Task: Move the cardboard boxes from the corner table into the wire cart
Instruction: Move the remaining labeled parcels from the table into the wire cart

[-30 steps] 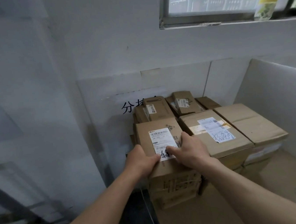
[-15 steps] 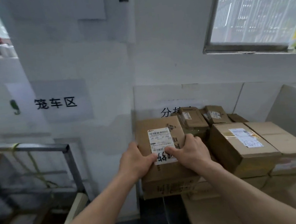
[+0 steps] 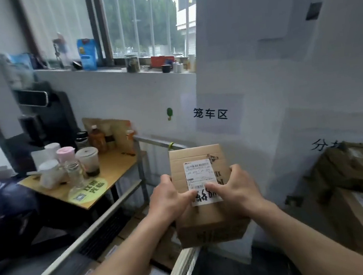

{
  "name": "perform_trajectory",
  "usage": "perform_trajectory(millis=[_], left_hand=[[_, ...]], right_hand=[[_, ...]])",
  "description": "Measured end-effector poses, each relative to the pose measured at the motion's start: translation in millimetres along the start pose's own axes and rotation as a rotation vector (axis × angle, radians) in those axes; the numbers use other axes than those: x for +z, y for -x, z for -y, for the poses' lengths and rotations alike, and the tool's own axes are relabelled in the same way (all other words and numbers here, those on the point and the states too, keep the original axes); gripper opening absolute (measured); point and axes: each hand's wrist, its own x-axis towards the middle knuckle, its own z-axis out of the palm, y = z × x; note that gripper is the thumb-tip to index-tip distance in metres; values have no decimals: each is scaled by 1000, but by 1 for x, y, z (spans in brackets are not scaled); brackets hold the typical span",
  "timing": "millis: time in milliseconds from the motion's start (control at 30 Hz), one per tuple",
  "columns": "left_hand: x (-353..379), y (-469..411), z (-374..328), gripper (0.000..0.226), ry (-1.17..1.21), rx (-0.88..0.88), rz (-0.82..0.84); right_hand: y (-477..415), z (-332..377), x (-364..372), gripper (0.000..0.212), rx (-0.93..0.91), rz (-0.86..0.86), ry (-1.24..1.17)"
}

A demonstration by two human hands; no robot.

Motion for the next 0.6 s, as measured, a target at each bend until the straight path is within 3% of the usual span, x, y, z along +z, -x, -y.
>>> perform_trajectory(millis=[300, 600], left_hand=[[-127, 46, 104, 68, 18, -229, -267], [-199, 123, 182, 65, -84, -537, -525]], right_hand=[[37, 137, 99, 78, -263, 220, -61], [91, 229, 192, 69, -547, 479, -111]])
